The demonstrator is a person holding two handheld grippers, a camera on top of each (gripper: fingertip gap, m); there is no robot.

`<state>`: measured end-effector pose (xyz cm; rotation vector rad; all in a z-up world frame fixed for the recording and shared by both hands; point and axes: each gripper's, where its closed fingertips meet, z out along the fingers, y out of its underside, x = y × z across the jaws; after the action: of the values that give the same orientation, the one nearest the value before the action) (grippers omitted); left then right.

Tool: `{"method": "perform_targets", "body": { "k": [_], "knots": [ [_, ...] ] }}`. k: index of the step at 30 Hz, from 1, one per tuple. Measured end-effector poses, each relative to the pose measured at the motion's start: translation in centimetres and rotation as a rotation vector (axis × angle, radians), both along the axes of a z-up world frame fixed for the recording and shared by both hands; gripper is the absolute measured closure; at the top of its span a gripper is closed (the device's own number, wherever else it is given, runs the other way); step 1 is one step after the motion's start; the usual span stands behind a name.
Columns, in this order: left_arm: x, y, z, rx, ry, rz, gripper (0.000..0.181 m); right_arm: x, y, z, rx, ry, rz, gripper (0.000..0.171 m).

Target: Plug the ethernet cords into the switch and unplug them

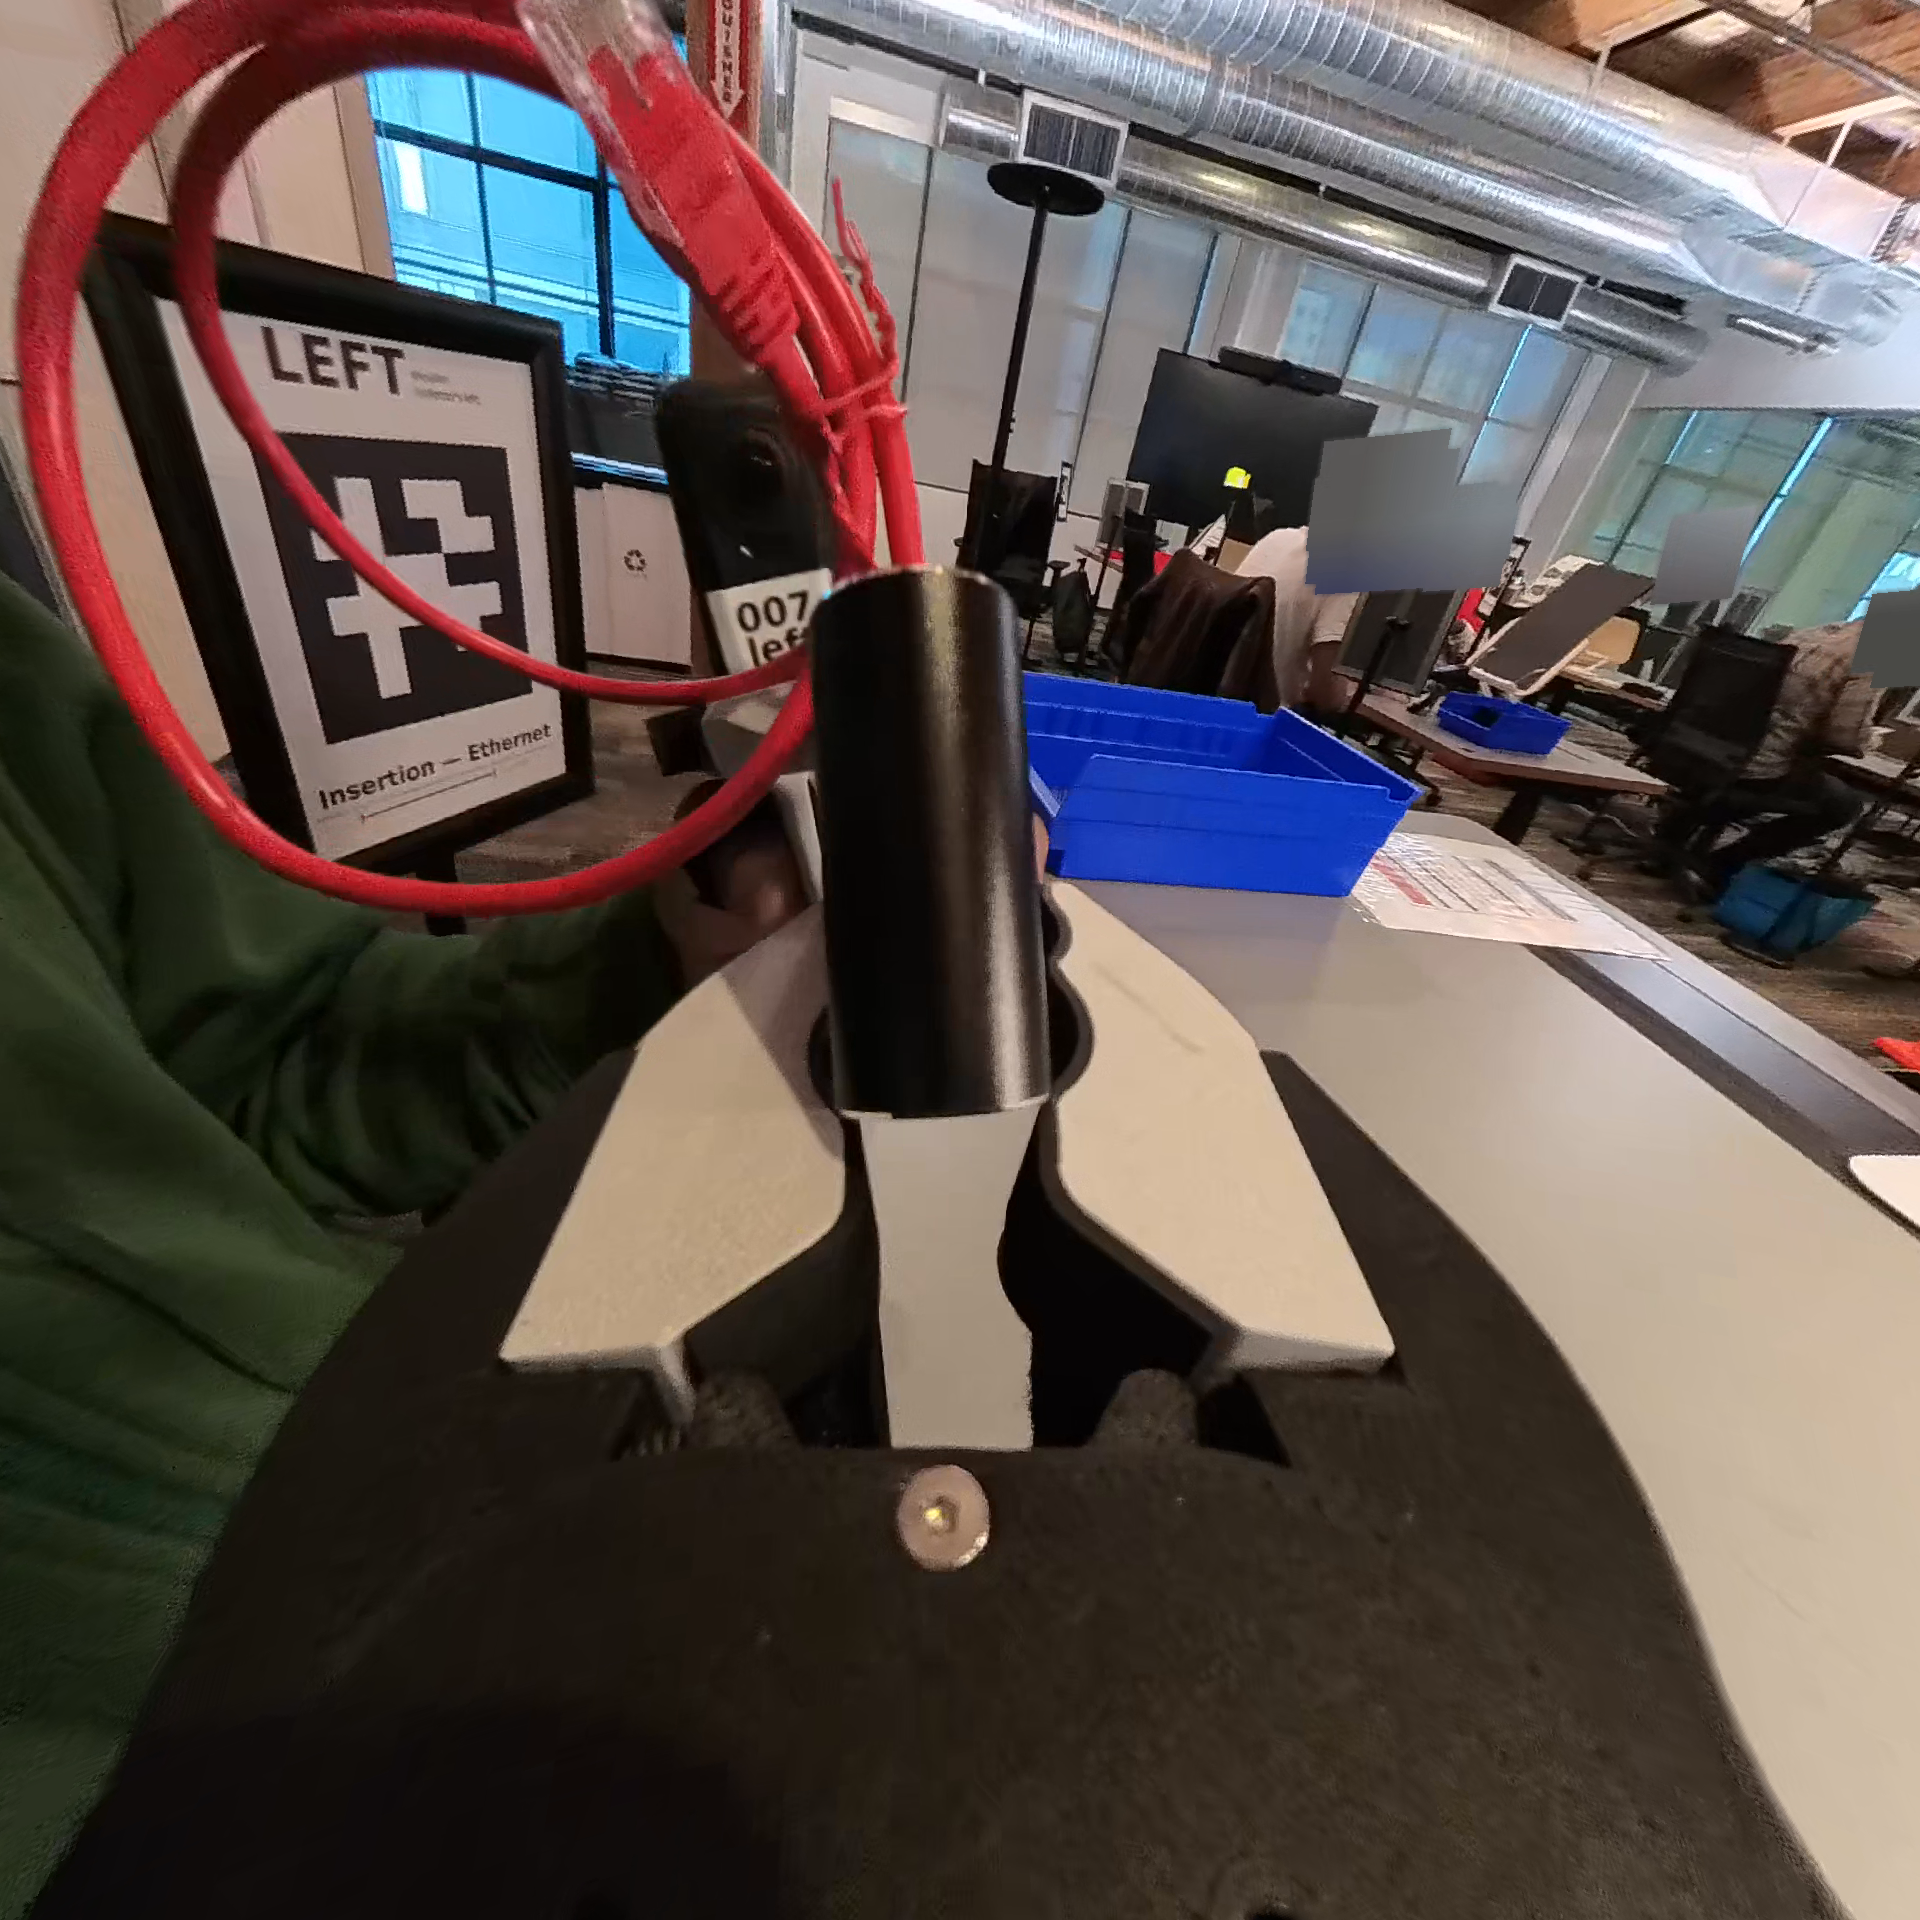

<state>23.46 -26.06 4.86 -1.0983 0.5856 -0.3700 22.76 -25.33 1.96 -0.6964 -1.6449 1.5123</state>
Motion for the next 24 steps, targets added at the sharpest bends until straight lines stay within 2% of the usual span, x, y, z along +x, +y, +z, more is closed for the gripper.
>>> {"method": "perform_targets", "body": {
  "k": [3,10,12,15,19,24],
  "knots": [
    [0.3,-0.2,0.2,0.028,0.016,0.012,0.168,0.3,-0.2,0.1,0.001,0.010,0.023,0.143],
    [-0.3,0.4,0.3,-0.040,-0.216,-0.123,0.169,-0.4,0.6,0.3,0.082,0.079,-0.098,0.142],
    [-0.4,0.4,0.3,-0.004,-0.196,-0.096,0.169,-0.5,0.8,0.3,0.096,0.088,-0.118,0.142],
    [-0.4,0.4,0.1,0.077,-0.055,0.031,0.168,-0.4,0.5,0.1,0.048,0.063,-0.064,0.142],
    [-0.4,0.7,-0.3,0.026,0.052,0.101,0.167,-0.4,0.8,-0.4,0.053,0.048,-0.044,0.142],
    [-1.1,1.1,-1.3,-0.178,-0.123,-0.078,0.169,-1.0,1.3,-1.3,0.072,0.017,-0.062,0.142]
  ]
}}
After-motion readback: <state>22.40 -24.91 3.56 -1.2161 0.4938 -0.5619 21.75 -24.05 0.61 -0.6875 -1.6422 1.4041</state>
